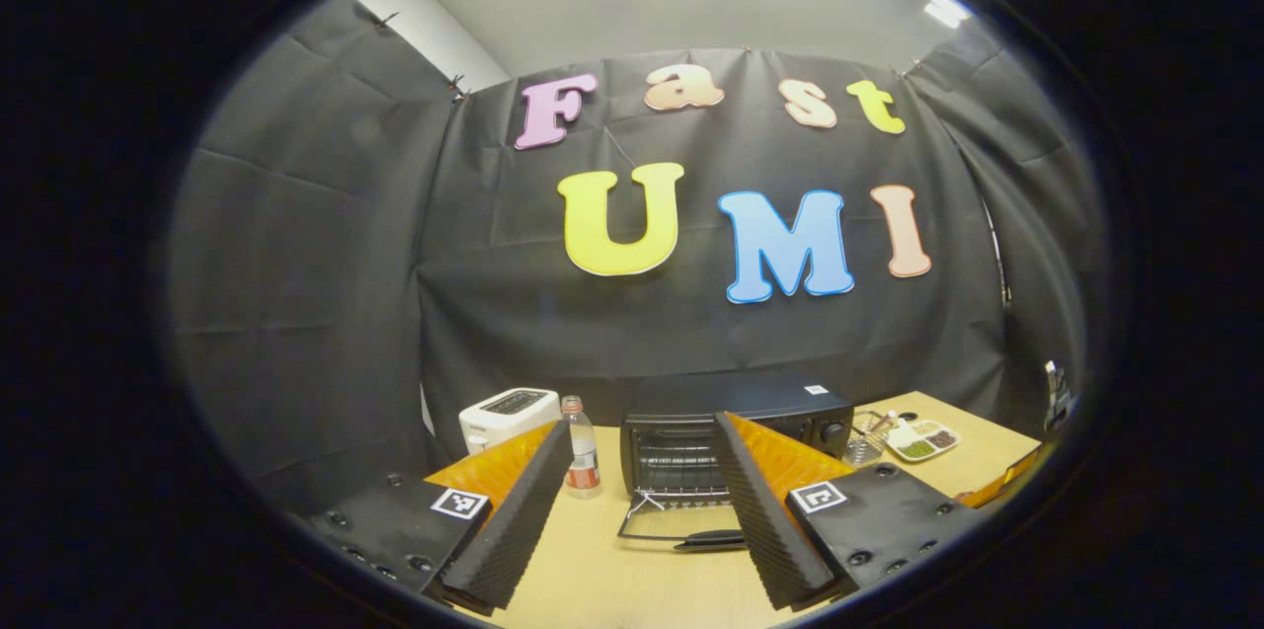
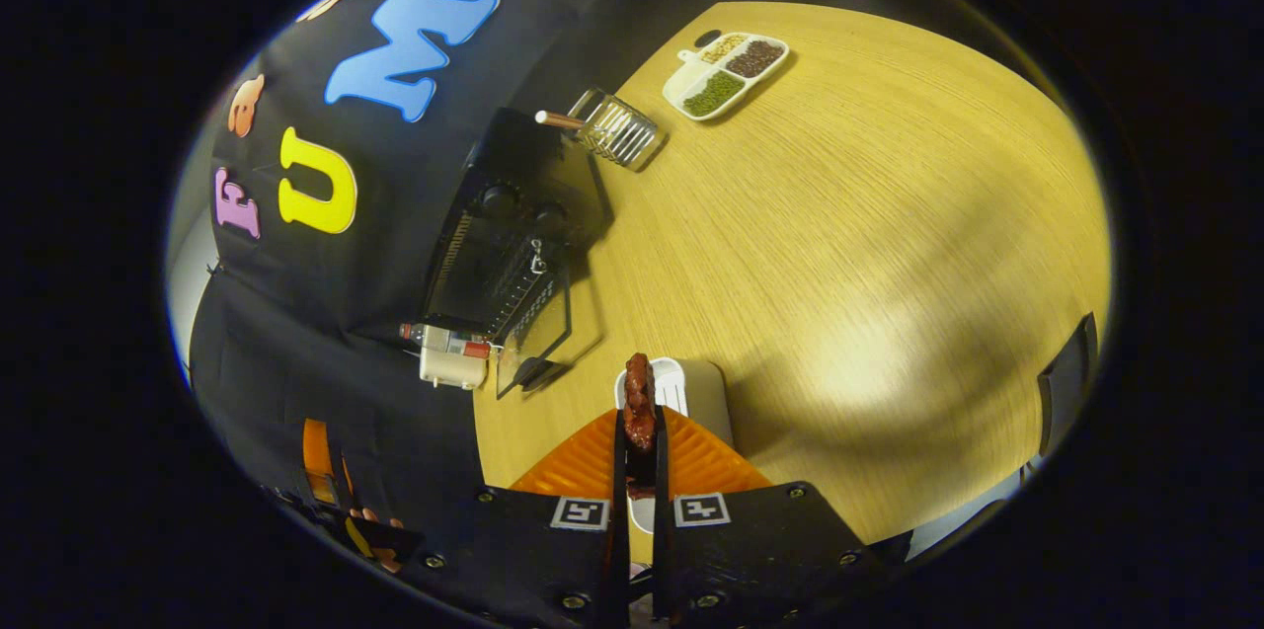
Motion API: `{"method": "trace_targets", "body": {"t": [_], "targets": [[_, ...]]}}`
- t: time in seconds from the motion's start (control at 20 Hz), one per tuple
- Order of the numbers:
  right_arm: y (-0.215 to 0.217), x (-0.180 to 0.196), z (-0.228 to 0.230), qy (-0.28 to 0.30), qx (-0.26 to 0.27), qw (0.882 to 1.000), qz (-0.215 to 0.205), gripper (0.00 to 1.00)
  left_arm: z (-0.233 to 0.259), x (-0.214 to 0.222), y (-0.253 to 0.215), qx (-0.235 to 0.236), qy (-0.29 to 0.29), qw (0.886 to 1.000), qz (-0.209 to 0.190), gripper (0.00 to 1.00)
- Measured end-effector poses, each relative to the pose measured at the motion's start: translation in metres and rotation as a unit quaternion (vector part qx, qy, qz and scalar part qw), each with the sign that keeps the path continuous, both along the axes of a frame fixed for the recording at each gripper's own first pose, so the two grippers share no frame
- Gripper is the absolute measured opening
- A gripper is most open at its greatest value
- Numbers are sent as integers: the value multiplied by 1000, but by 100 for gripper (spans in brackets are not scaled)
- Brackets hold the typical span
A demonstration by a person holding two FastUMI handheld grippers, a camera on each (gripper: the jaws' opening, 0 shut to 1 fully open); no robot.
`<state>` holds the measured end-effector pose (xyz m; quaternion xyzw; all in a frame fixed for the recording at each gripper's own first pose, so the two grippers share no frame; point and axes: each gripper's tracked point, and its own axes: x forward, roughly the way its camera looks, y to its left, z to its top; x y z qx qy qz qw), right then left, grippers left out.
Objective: Open the electric oven with the left hand, put the food in, and close the electric oven.
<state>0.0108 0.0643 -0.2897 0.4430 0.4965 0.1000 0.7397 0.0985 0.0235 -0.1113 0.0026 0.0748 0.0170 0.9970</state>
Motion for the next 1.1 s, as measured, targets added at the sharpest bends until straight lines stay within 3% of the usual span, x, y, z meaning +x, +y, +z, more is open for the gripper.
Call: {"method": "trace_targets", "body": {"t": [0.4, 0.85, 0.9, 0.95, 1.1], "targets": [[34, 37, 39, -51, -1, 999, 15, 10, -11, 9, 15, -10, 6, 1000, 5, 100], [94, 93, 65, -90, 34, 995, -5, 10, -26, 19, 56, -17, 17, 999, 31, 100], [101, 100, 66, -93, 38, 995, -6, 10, -27, 20, 60, -16, 18, 999, 33, 95], [108, 105, 68, -95, 41, 995, -7, 9, -28, 20, 64, -14, 19, 999, 34, 100], [122, 120, 67, -104, 43, 994, -12, 10, -29, 26, 78, -10, 20, 999, 40, 100]]}}
